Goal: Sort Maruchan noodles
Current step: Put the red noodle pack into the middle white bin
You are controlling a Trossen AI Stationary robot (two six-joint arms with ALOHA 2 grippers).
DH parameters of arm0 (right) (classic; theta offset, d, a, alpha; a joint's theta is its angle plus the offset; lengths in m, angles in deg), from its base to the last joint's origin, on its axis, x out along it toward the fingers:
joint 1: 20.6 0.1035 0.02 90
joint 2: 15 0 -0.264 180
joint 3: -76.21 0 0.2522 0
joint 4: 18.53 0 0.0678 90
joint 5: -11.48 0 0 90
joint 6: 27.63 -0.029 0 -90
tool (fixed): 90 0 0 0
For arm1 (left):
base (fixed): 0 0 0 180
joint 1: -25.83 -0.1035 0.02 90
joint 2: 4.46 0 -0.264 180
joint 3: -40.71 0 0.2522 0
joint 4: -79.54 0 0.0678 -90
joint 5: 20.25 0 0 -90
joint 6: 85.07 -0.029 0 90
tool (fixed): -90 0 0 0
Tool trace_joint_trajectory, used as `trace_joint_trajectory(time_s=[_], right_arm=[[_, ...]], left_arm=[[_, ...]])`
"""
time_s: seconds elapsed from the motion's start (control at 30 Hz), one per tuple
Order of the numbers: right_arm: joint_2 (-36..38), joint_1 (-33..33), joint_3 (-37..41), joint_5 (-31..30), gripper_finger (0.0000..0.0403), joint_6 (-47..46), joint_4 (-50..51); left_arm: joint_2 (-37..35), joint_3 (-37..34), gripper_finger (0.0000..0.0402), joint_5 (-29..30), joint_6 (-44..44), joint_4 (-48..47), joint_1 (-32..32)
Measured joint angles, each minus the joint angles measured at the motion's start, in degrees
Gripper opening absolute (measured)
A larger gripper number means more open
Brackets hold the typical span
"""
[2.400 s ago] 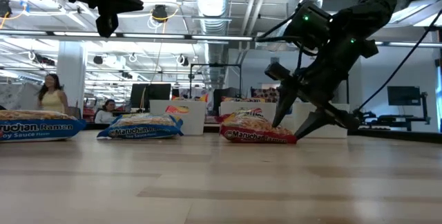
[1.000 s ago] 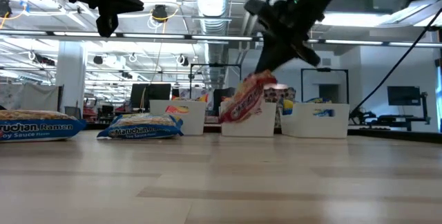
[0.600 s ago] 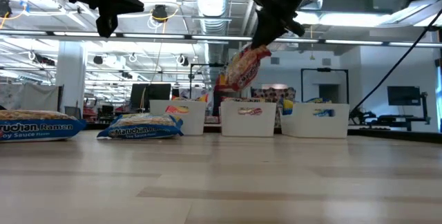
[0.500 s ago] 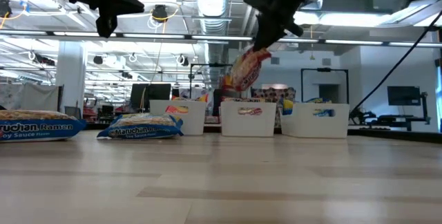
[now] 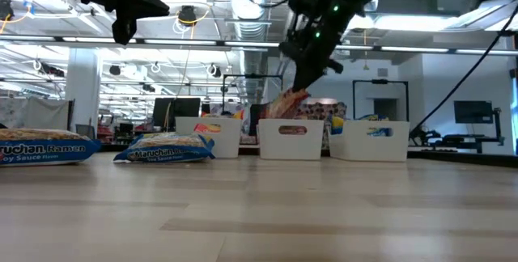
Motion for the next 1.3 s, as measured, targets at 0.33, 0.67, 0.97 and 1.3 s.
trace_joint_trajectory(time_s=[0.33, 0.67, 0.97, 1.3], right_arm=[[-4.76, 1.68, 0.02, 0.19, 0.0029, -4.44, 5.31], [-4.73, -0.46, 0.02, 1.02, 0.0072, -4.71, 5.27], [-4.66, -1.86, 0.02, 6.53, 0.0147, -6.23, 5.71], [1.09, -2.9, 0.04, 10.36, 0.0202, -9.18, 6.83]], left_arm=[[0.0, 0.0, 0.0022, 0.1, 0.04, -0.02, 0.0], [0.0, 0.0, 0.0022, 0.1, -1.4, -0.03, 0.0], [0.0, 0.0, 0.0022, 0.1, -1.41, -0.04, 0.0], [0.01, 0.0, 0.0022, 0.08, -1.08, -0.02, 0.0]])
